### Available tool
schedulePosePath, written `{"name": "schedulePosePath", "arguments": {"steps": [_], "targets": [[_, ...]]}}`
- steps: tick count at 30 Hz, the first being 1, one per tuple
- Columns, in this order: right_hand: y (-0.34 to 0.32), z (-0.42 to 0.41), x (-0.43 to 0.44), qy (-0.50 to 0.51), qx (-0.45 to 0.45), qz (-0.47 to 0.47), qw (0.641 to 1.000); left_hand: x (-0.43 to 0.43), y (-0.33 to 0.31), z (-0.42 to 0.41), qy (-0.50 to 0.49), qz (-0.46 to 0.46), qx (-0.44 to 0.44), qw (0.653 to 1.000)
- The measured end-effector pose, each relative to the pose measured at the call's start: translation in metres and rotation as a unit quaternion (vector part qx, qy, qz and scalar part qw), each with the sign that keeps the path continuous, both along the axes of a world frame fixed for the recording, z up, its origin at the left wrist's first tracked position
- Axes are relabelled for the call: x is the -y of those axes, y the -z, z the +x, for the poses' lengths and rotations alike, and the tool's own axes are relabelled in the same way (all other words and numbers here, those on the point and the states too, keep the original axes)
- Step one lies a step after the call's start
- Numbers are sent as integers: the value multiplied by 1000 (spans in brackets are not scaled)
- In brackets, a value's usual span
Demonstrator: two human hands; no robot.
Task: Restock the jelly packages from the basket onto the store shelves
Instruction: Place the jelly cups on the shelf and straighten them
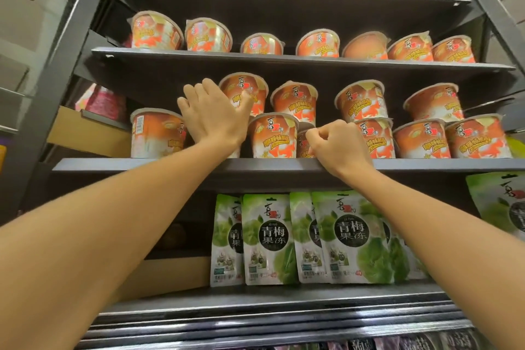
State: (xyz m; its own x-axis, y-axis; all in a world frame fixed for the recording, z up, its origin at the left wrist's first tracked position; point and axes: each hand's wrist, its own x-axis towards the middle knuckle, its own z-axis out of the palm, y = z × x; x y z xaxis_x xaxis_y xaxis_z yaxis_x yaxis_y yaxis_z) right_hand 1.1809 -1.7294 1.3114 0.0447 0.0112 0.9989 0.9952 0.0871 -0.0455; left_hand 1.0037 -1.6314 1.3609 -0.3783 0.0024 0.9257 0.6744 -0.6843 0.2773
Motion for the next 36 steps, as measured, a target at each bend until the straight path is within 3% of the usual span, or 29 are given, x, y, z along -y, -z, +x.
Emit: {"name": "schedulePosePath", "arguments": {"steps": [4, 9, 11, 15, 20, 22, 25, 28, 30, 33, 36], "targets": [[1, 4, 3, -82, -36, 45, 995, 17, 31, -9, 125, 89, -7, 988], [3, 9, 18, -205, -129, 16, 970, 39, 66, -24, 233, 9, -65, 970], [8, 4, 27, -265, -175, 0, 948, 52, 90, -31, 264, -13, -81, 961], [43, -20, 54, -433, -277, 71, 855, 81, 150, -37, 325, -58, -115, 937], [157, -57, 85, -488, -280, 7, 827, 106, 251, -35, 470, -152, -109, 863], [216, -68, 93, -532, -326, -28, 781, 114, 305, -35, 524, -213, -87, 820], [309, -80, 104, -594, -437, -82, 670, 123, 400, -33, 567, -356, -60, 740], [416, -84, 115, -586, -566, -145, 561, 136, 509, -38, 572, -480, -37, 664], [496, -89, 128, -545, -644, -179, 506, 147, 592, -47, 555, -544, 20, 629], [629, -103, 159, -432, -740, -237, 458, 176, 722, -74, 470, -661, 31, 584], [755, -115, 197, -320, -815, -295, 382, 211, 838, -99, 407, -760, 55, 504]]}}
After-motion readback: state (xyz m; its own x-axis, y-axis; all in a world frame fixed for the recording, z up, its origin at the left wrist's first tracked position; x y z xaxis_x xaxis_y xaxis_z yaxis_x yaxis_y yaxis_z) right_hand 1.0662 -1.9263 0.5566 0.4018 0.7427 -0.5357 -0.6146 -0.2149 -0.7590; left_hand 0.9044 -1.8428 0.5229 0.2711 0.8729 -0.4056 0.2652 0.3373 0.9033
